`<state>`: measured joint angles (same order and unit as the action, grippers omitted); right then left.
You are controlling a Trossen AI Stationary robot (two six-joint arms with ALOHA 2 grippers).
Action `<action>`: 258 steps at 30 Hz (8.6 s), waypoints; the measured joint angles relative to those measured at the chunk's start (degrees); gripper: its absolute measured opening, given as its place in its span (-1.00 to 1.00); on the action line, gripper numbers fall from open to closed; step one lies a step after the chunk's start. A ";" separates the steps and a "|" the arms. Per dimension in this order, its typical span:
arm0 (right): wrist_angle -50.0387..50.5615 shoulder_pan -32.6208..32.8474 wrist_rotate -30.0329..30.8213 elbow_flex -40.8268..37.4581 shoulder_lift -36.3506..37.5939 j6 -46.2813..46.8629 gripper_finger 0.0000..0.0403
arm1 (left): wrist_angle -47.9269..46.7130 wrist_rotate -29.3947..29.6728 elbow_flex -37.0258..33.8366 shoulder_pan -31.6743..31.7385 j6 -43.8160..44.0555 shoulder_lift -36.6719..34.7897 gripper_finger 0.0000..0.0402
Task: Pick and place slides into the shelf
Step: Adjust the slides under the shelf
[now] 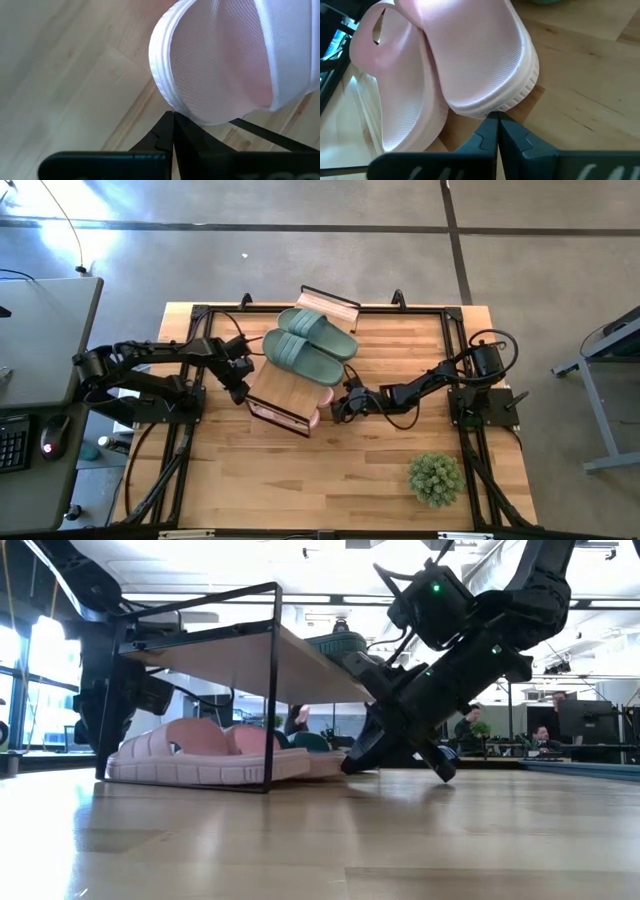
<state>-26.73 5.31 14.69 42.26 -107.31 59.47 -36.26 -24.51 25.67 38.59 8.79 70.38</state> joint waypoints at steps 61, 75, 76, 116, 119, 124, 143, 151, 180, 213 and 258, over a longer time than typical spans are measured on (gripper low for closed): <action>17.11 -7.88 -4.79 -0.09 8.65 4.38 -1.00 | 34.81 4.68 0.70 23.65 11.15 1.59 -1.00; 23.19 -16.01 -14.79 -0.07 9.47 -14.81 -1.00 | 32.12 14.86 8.03 17.95 15.20 3.58 -1.00; 24.12 -15.75 -14.79 -0.07 9.61 -15.37 -1.00 | 31.24 15.66 8.97 17.18 14.55 4.36 -1.00; 36.80 -11.31 -19.18 0.00 19.21 -20.35 -1.00 | 31.64 -4.94 18.05 29.39 -5.75 26.15 -1.00; 37.26 -11.29 -19.38 0.00 19.21 -18.49 -1.00 | 31.52 -5.81 18.79 29.19 -5.54 26.66 -1.00; 37.47 -11.33 -19.22 0.00 19.21 -16.44 -1.00 | 28.04 -5.38 20.86 28.57 -6.69 28.01 -1.00; 38.83 -24.73 -19.95 0.00 20.11 -8.81 -1.00 | 19.37 -3.88 25.42 25.90 -13.10 31.49 -1.00; 37.47 -32.88 -26.03 0.00 20.50 -8.51 -1.00 | 19.42 -4.40 25.40 25.90 -13.97 31.49 -1.00; 2.18 -39.63 -25.73 -11.06 11.46 5.84 -1.00 | 19.54 -6.17 25.38 23.35 -16.13 31.51 -1.00; -4.01 -38.76 -25.50 -9.25 6.82 5.92 -1.00 | 19.24 -9.10 25.38 23.17 -18.09 31.51 -1.00; 13.03 11.28 10.67 -0.39 11.70 1.53 -1.00 | 17.62 -7.30 25.38 23.28 -20.54 31.40 -1.00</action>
<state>-13.70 16.59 25.36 41.88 -95.60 60.99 -18.63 -31.81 51.05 61.87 -11.75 101.78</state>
